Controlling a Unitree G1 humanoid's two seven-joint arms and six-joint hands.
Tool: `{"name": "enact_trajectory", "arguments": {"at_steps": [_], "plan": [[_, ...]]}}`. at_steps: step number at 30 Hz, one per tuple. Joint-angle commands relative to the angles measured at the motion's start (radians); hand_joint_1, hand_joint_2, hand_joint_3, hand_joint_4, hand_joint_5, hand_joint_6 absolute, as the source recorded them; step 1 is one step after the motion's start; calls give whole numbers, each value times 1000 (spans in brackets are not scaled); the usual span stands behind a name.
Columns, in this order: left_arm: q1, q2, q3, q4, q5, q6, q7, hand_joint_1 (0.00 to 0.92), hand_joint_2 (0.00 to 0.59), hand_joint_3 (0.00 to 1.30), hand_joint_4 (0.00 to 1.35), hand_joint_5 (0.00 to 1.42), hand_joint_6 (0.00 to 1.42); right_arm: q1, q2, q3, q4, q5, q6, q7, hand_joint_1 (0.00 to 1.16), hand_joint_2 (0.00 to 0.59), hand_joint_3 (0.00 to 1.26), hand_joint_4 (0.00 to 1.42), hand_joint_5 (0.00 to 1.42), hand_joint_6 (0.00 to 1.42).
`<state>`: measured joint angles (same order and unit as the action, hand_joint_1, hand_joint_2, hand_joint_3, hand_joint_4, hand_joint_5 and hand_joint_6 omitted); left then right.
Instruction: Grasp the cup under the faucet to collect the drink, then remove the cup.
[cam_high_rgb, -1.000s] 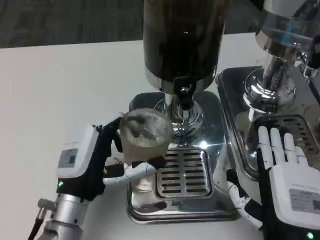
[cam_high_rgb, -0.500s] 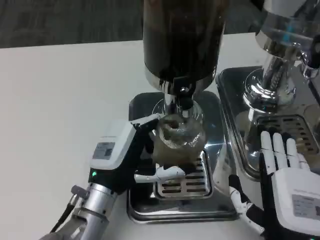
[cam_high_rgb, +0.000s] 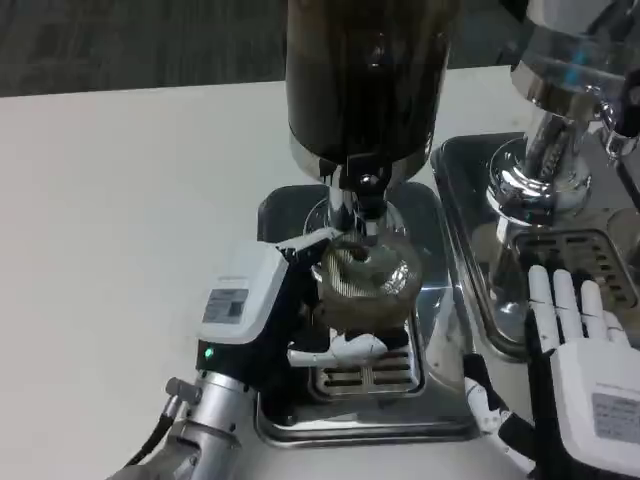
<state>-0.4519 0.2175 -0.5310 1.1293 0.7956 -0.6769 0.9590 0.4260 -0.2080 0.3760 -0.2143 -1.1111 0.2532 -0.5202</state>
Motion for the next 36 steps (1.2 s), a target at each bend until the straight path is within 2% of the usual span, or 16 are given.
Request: {"name": "enact_trajectory", "arguments": {"at_steps": [1,2,4,11,15,20,24,28,33,36], "plan": [[18,19,-26,18,10,-11,-26,292,30,456,612,918,1086,1,-7,-5,-15,-1,0,25,374,416,4,0,0,131],[21,22,-24,17,5,-17,-32,214,37,423,589,907,1053,-3,-7,-5,-13,1,-2,28,374,416,4,0,0,131],[24,25,-24,13,1,-20,-34,137,42,356,513,856,983,-6,-8,-7,-11,4,-6,30,375,416,7,0,0,131],[28,30,-2,1,-28,-23,-68,4,10,219,326,737,842,-16,-8,-10,-1,16,-7,50,376,416,12,0,0,131],[37,37,10,-7,-49,-37,-89,0,0,183,271,658,737,-16,-8,-14,0,18,-8,52,376,415,10,0,0,131],[73,74,63,-40,-123,-123,-150,0,0,130,208,581,656,-13,-11,-24,-2,34,-17,50,368,398,4,0,0,131],[113,114,113,-120,-170,-162,-195,0,0,2,90,475,480,-20,-19,-30,0,53,-34,52,363,393,0,0,0,131],[159,148,155,-216,-200,-168,-246,0,0,0,54,435,431,-28,-21,-32,4,64,-43,53,358,387,0,0,0,131],[234,196,215,-360,-232,-139,-323,0,0,41,112,431,429,-47,-18,-33,25,77,-57,50,352,380,0,0,0,131],[274,206,257,-438,-249,-139,-349,0,0,18,32,356,353,-56,-16,-29,32,79,-58,48,350,379,0,0,0,131]]}}
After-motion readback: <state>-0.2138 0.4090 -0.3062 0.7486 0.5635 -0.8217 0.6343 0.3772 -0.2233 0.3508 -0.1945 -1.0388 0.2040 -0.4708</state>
